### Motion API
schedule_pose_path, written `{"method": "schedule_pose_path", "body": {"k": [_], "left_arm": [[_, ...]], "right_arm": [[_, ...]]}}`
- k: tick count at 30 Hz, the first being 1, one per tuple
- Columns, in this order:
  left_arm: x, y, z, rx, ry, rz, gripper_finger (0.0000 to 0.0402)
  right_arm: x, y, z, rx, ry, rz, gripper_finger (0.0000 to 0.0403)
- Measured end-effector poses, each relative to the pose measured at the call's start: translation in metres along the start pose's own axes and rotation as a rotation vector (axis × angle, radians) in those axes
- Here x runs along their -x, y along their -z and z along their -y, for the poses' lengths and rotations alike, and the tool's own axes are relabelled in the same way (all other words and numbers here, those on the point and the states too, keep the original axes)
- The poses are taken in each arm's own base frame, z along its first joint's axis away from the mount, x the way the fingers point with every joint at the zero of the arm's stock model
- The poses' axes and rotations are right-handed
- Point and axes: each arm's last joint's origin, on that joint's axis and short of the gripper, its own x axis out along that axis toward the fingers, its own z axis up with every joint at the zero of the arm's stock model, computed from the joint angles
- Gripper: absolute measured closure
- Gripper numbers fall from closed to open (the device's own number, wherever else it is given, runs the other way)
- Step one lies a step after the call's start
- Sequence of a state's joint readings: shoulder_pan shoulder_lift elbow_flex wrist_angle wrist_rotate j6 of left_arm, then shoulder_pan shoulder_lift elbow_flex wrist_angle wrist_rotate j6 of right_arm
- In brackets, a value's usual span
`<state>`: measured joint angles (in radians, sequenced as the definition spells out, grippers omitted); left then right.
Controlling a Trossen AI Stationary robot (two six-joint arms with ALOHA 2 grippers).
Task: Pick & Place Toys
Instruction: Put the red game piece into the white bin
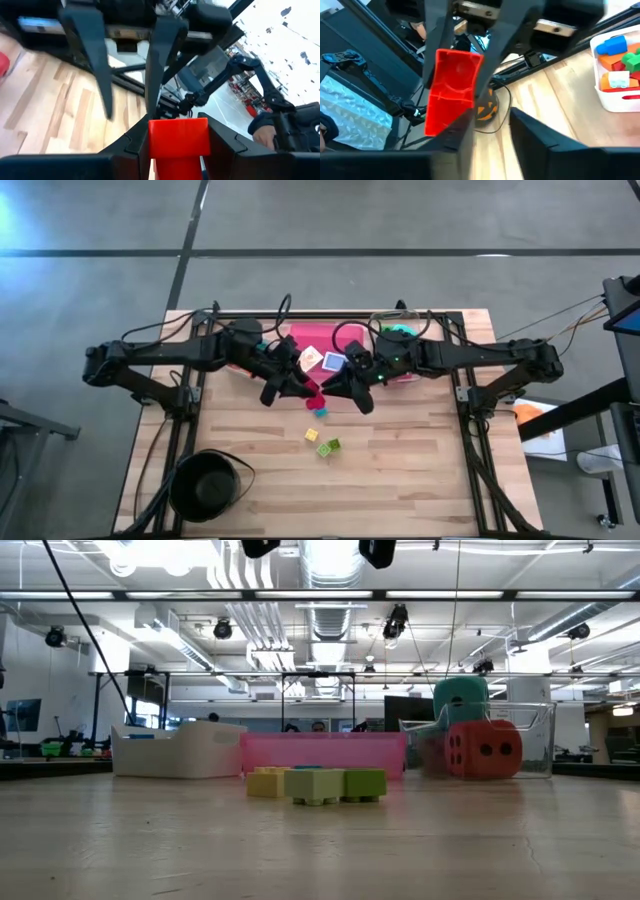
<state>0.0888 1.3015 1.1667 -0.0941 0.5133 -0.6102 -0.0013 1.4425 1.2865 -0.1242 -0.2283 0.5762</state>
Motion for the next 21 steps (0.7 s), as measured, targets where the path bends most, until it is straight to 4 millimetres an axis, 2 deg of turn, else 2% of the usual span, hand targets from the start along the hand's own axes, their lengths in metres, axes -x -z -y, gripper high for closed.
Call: {"method": "schedule_pose_path", "body": {"k": [5,10,14,21], "left_arm": [[0.005,0.002,0.001,0.014,-0.021,-0.021,0.0272],[0.009,0.004,0.001,0.033,-0.040,-0.040,0.0272],[0.014,0.005,0.000,0.049,-0.077,-0.043,0.0272],[0.028,0.004,-0.007,0.090,-0.159,-0.049,0.0272]], "right_arm": [[0.000,0.000,0.000,0.000,0.002,-0.004,0.0200],[0.000,0.001,0.001,-0.001,0.007,-0.014,0.0153],[0.000,0.003,0.002,-0.010,0.016,-0.029,0.0135],[0.000,0.007,0.005,-0.076,0.070,-0.057,0.0132]]}}
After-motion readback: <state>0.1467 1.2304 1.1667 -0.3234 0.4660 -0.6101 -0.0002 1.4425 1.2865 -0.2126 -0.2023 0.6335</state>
